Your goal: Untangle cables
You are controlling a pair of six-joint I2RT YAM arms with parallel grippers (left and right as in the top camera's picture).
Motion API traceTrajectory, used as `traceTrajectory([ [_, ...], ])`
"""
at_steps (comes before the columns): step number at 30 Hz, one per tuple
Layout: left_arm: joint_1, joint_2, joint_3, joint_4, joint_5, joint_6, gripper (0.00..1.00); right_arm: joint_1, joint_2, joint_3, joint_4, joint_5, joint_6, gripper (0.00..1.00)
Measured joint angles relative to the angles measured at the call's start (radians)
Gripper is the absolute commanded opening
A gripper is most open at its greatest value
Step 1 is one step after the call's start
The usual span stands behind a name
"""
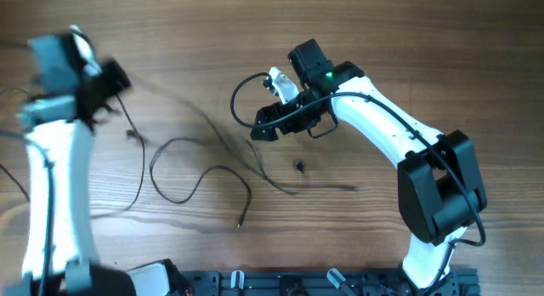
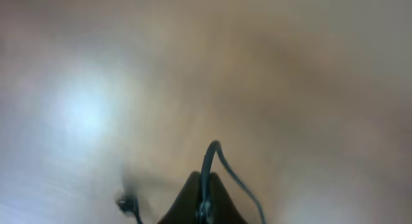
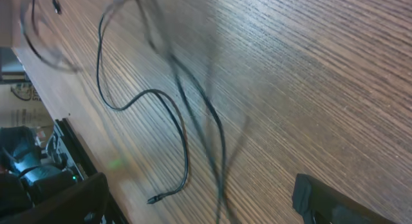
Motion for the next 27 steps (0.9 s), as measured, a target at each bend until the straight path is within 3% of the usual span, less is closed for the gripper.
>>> traceTrajectory([
  [4, 0.019, -0.051, 0.332, -0.003, 0.068, -0.037, 0.04, 0.0, 0.0, 0.0, 0.003, 0.0, 0.0, 0.94],
  [8, 0.019, -0.076, 0.526, -0.005, 0.112, -0.082, 0.04, 0.0, 0.0, 0.0, 0.005, 0.0, 0.0, 0.94],
  [17, 0.019, -0.086, 0.68, -0.012, 0.227, -0.119, 0.04, 0.02, 0.0, 0.0, 0.143, -0.114, -0.027, 0.92],
  [21, 0.039, -0.103, 0.731, -0.011, 0.212, -0.124, 0.04, 0.117, -0.002, 0.0, 0.233, -0.051, 0.076, 0.93],
  [27, 0.28, -0.1, 0.764, -0.073, 0.151, -0.148, 0.04, 0.156, -0.002, 0.0, 0.244, 0.039, 0.204, 0.92],
])
